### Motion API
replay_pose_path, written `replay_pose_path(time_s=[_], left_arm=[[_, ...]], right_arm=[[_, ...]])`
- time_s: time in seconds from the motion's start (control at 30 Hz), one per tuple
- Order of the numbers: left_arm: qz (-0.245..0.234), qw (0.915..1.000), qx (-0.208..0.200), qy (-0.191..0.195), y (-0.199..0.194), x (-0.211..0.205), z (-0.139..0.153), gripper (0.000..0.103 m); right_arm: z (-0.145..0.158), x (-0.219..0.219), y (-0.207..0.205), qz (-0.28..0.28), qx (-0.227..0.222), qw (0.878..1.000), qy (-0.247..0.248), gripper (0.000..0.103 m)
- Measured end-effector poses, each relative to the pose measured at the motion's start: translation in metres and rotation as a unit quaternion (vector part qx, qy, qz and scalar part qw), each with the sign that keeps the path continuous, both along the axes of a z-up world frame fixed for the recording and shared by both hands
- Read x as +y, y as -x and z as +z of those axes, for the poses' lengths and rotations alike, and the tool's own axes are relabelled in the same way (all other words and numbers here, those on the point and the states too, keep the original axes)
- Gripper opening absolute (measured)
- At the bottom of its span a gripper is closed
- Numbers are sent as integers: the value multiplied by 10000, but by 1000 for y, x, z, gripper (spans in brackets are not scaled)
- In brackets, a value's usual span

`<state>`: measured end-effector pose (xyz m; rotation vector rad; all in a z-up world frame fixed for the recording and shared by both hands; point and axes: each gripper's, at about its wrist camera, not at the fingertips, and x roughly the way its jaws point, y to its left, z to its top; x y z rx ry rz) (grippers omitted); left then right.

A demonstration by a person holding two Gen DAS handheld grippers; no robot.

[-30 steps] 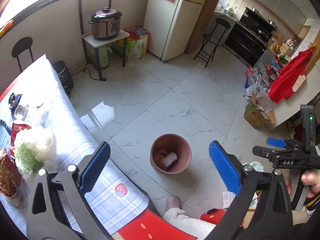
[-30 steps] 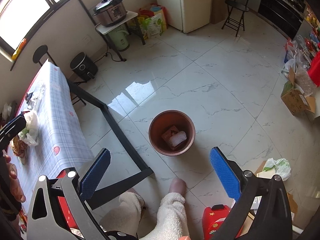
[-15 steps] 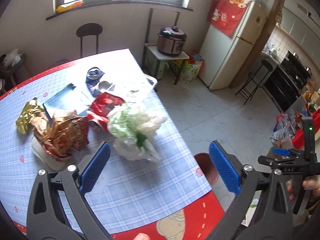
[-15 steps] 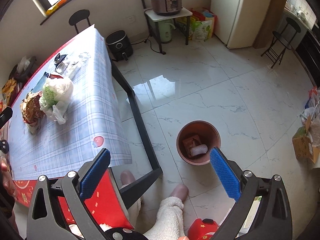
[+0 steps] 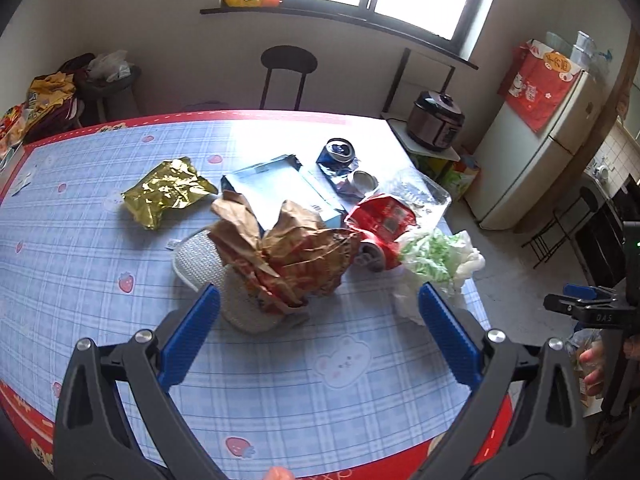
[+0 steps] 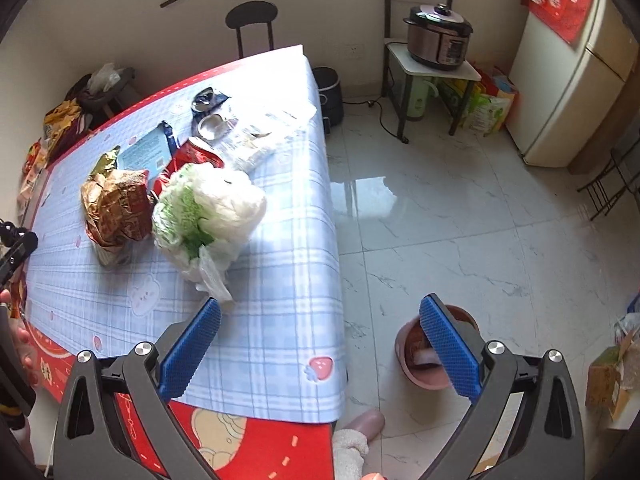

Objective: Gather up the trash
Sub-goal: 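Return both tools to the table toward the paper bag and plastic bag, then grasp the green-printed plastic bag with the right tool while the left grasps the brown paper bag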

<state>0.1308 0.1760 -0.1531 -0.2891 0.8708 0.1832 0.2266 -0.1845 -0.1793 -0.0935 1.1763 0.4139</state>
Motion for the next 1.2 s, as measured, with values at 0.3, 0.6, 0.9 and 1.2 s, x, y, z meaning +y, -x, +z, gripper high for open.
replay_pose_path(time_s=[0.3,0.6,0.9,1.2], left_arm=[[471,9988,157,-57,4,44,-22,98],[663,9974,252,136,4,66,-40,97],[643,9970,348,270,10,80,-53,97],[765,9943,478,560,11,96,-70,96]], right_arm=[[-11,87,-14,896,-25,9958,-189,97],[-22,164,3,1756,-1310,9749,404,94],[-55,186,-11,3100,-1141,9352,1278,98],[-78,178,-14,2763,-570,9543,990,69]])
